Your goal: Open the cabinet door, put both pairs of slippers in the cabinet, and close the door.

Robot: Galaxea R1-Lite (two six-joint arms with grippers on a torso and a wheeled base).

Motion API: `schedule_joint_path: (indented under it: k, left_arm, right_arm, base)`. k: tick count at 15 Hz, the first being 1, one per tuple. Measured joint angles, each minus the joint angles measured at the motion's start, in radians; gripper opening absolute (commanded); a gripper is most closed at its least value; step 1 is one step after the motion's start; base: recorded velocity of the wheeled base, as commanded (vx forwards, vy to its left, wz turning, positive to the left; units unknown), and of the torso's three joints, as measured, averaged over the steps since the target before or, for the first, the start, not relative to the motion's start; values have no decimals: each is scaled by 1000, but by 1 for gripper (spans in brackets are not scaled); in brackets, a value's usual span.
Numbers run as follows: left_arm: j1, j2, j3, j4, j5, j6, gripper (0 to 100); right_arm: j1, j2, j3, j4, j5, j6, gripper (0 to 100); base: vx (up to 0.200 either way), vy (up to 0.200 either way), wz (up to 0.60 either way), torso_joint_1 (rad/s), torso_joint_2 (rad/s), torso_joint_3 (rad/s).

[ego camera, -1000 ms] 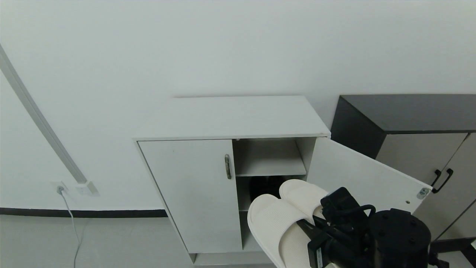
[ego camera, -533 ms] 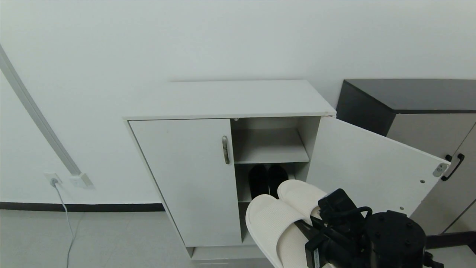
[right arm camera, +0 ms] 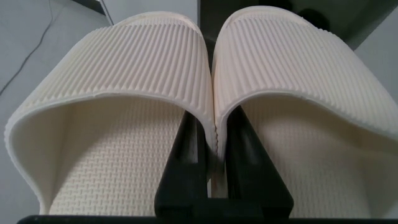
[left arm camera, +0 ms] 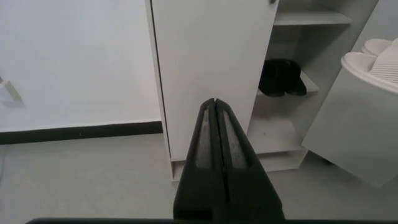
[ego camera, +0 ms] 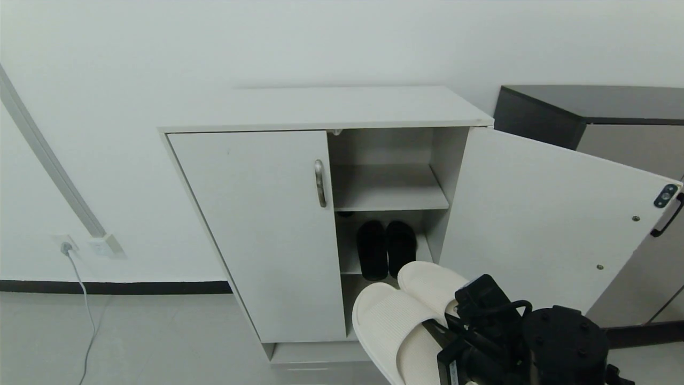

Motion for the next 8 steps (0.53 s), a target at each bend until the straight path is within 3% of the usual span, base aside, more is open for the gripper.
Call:
schedule_joint_path:
  k: [8]
  left_arm:
    - [0,0,0,0,0,-1,0]
  right_arm:
    - [5,17,5,-12,-1,0,0]
  base:
    - [0,0,0,-43,410,362]
